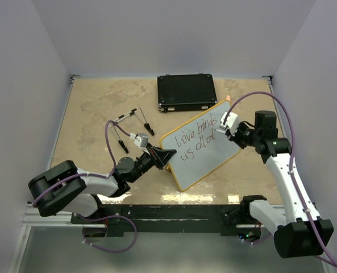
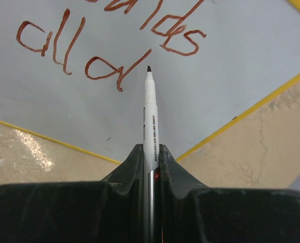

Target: Write a sentence on the whiteboard

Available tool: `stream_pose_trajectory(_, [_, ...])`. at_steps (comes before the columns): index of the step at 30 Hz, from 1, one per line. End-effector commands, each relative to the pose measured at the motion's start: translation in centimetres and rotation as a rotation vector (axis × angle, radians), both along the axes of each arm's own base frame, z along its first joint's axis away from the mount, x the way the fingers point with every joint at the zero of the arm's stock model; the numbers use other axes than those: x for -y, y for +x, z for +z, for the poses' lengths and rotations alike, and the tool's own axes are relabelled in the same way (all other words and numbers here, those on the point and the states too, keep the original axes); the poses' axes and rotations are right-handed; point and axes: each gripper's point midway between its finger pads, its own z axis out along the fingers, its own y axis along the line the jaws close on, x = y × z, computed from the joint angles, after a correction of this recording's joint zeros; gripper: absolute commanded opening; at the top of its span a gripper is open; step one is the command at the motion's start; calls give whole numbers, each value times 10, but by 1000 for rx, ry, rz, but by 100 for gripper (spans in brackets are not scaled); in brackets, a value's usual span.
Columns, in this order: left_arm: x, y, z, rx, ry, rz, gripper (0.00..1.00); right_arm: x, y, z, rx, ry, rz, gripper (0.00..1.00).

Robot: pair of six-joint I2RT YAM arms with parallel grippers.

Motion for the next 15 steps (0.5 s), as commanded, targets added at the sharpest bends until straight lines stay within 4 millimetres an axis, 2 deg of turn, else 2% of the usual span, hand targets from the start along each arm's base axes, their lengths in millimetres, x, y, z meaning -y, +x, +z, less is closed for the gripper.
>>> stream_pose_trajectory(1, [4, -9, -18, 30, 95, -52, 0, -5, 14, 26, 75, 52, -26, 0])
stream_pose_trajectory(8, [4, -10, -18, 31, 94, -55, 0, -5, 22, 19, 62, 56, -34, 0])
stream_pose_trajectory(15, [4, -9, -17, 31, 93, -51, 0, -4, 19, 6, 27, 35, -24, 0])
